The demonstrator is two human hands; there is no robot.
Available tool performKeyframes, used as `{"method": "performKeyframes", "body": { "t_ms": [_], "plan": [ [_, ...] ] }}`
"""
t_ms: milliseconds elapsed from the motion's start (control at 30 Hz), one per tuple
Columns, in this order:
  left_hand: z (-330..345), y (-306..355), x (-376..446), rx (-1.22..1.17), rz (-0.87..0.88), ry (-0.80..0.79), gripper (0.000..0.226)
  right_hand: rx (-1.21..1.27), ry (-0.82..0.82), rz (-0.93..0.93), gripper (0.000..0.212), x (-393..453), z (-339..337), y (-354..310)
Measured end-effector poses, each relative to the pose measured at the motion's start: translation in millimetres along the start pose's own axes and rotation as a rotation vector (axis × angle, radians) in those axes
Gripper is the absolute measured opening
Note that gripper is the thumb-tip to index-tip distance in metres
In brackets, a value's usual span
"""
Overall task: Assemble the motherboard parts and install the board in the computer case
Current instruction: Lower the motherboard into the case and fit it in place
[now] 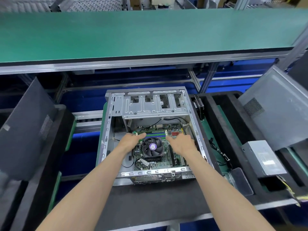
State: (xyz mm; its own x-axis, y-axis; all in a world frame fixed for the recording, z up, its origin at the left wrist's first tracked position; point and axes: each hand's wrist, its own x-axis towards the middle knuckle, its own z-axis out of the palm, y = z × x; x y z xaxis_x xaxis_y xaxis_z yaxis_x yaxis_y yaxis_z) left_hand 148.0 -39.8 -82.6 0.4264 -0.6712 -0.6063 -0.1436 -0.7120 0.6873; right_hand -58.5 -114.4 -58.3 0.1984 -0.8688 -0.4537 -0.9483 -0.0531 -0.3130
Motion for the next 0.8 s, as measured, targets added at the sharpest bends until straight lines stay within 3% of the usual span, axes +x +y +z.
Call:
{"method": "performKeyframes", "body": {
  "t_ms": [100, 267, 400, 500, 567, 633, 667, 733, 800],
  "plan": [
    [1.1, 0.8, -0.8, -0.021, -0.027, -0.019, 0.109, 0.011, -0.046, -0.007, 0.075, 2.2, -2.0, 0.6],
    [2.7, -0.6, 1.8, -0.035, -0.069, -0.008, 0.117, 0.015, -0.109, -0.015, 0.073, 2.9, 1.3, 1.1],
    [3.5, -1.4, 5.1, -0.035, -0.09, 0.0, 0.114, -0.062, 0.005, 0.013, 0.094, 2.9, 3.4, 1.4],
    [3.8, 0.9, 4.3, -0.034, -0.03, 0.053, 0.103, -0.222, 0.202, -0.085, 0.09, 0.0, 4.1, -2.5],
    [2.3, 6.3, 4.9, -0.082, 0.098, 0.216, 0.072, -0.24, 0.259, -0.21, 0.08, 2.3, 5.9, -4.5],
    [2.1, 15.8, 4.2, -0.306, 0.193, 0.338, 0.03, -0.12, 0.197, -0.401, 0.072, 4.4, 7.2, -6.6],
    [1.8, 20.8, 5.4, -0.502, 0.189, 0.327, 0.019, -0.031, 0.133, -0.499, 0.071, 4.1, 7.5, -9.0],
    [2.0, 29.8, 5.8, -1.0, 0.134, 0.129, 0.015, 0.093, -0.02, -0.635, 0.075, 2.7, 8.3, -14.7],
    [2.5, 39.1, 4.5, -1.361, 0.109, -0.105, 0.026, 0.044, -0.149, -0.69, 0.082, 3.6, 12.4, -17.3]
  ]
}}
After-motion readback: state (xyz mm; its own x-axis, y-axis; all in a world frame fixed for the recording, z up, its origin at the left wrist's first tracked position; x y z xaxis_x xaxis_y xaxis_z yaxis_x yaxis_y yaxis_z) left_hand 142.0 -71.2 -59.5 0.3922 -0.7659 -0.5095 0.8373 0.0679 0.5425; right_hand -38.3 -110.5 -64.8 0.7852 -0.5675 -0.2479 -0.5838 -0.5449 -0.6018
